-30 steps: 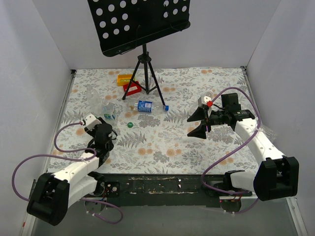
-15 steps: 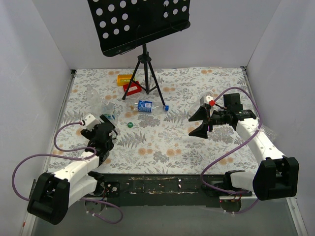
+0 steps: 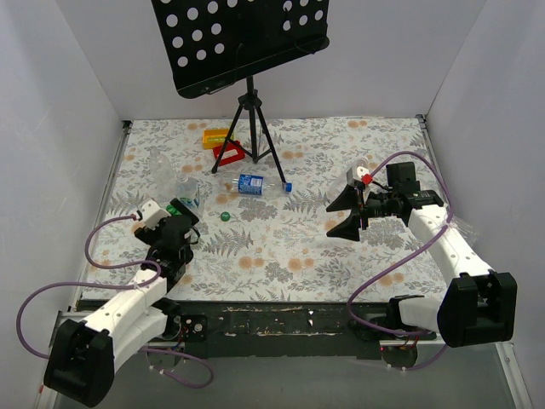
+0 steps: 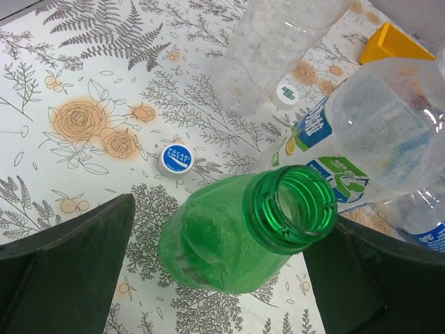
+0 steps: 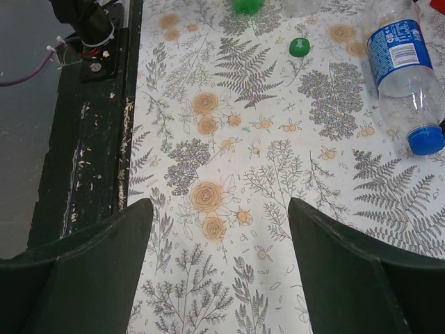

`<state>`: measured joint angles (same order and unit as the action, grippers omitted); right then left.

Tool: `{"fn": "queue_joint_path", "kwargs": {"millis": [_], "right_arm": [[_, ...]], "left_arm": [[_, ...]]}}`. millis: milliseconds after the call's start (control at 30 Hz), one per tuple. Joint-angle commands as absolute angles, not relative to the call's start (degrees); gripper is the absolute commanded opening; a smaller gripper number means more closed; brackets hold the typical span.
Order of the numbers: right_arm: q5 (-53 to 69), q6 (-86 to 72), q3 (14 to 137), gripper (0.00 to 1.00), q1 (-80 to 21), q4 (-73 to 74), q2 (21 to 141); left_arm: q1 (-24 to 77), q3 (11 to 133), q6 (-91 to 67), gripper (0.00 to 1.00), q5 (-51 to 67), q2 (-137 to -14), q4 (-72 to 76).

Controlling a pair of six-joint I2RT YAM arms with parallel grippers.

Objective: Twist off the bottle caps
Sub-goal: Place the plastic bottle at the center of the board.

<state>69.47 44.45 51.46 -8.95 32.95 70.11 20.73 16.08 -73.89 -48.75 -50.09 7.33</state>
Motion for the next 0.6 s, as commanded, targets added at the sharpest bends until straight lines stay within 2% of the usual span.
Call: {"fn": "queue_joint_path", "kwargs": {"millis": [0, 567], "right_arm": [[71.5, 45.5, 52.6, 0.86, -8.4, 33.5, 70.2], [71.6, 46.1, 52.7, 0.86, -8.2, 33.8, 70.0]], "left_arm": [[20.3, 18.9, -74.4, 0.98, -47.6, -47.7, 3.7], [20.3, 22.8, -73.7, 0.98, -43.3, -44.7, -2.2]]}}
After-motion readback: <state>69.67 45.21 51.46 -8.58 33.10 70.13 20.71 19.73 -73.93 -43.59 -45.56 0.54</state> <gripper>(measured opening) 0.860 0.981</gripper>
